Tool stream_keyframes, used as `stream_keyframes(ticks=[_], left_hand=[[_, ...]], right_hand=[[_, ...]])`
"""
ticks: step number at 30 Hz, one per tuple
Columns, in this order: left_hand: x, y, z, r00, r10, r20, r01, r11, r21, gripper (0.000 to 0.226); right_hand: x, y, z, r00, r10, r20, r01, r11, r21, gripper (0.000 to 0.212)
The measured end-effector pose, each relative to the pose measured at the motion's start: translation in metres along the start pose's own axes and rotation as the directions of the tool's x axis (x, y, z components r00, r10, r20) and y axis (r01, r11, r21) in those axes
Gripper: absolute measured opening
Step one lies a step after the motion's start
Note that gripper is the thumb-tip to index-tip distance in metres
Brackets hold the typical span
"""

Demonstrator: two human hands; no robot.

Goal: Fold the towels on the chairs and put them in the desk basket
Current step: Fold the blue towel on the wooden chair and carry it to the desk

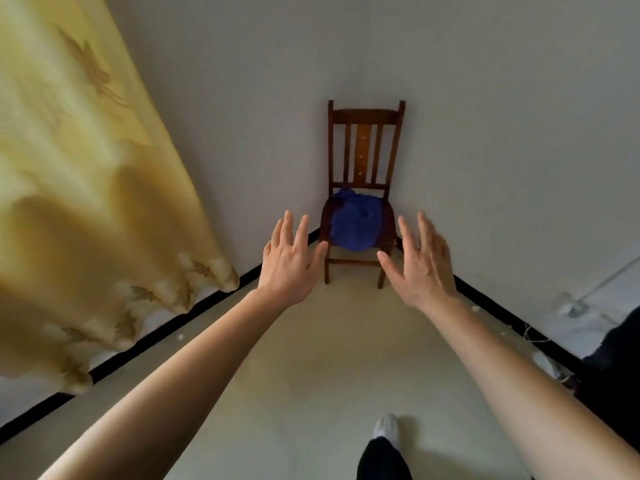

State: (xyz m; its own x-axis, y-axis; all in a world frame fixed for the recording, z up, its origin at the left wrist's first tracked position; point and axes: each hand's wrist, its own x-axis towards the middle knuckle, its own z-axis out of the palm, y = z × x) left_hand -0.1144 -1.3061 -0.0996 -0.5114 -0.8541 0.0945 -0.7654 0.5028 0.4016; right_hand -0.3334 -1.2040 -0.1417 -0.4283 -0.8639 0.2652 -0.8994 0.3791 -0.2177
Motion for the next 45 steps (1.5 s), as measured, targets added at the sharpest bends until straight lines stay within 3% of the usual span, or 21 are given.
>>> stream_keyframes(ticks=[7, 13, 19, 24, 29, 34, 41, 45], left_hand=[[0.21, 0.039, 0.085, 0.989, -0.057, 0.139, 0.054, 0.998, 0.029, 0.069], [0.338, 0.046, 0.107, 0.972, -0.062, 0.226, 0.031, 0.99, 0.137, 0.071], [0.44, 0.017, 0.142, 0.955, -0.108, 0.276, 0.056, 0.98, 0.19, 0.07], [0.546, -0.02, 0.176, 0.942, -0.123, 0.312, 0.062, 0.978, 0.198, 0.071], [0.649, -0.06, 0.211, 0.924, -0.101, 0.369, 0.038, 0.984, 0.173, 0.074], [0.714, -0.087, 0.262, 0.869, -0.087, 0.487, 0.005, 0.986, 0.167, 0.069], [0.74, -0.128, 0.404, 0.756, -0.209, 0.62, 0.169, 0.978, 0.123, 0.06], [0.743, -0.17, 0.491, 0.707, -0.335, 0.622, 0.316, 0.937, 0.146, 0.052]], right_hand=[[0.169, 0.106, 0.061, 0.982, 0.116, 0.148, -0.117, 0.993, -0.004, 0.08], [0.314, 0.155, 0.083, 0.977, 0.092, 0.194, -0.093, 0.996, 0.0, 0.079], [0.421, 0.176, 0.134, 0.953, 0.06, 0.297, -0.052, 0.998, -0.035, 0.079], [0.506, 0.189, 0.188, 0.932, 0.111, 0.344, -0.109, 0.994, -0.027, 0.08], [0.573, 0.199, 0.241, 0.907, 0.169, 0.385, -0.178, 0.984, -0.013, 0.107], [0.617, 0.207, 0.299, 0.83, 0.252, 0.497, -0.272, 0.962, -0.033, 0.081], [0.62, 0.23, 0.448, 0.802, 0.123, 0.585, -0.203, 0.977, 0.073, 0.069], [0.578, 0.231, 0.547, 0.785, 0.075, 0.615, -0.207, 0.967, 0.146, 0.057]])
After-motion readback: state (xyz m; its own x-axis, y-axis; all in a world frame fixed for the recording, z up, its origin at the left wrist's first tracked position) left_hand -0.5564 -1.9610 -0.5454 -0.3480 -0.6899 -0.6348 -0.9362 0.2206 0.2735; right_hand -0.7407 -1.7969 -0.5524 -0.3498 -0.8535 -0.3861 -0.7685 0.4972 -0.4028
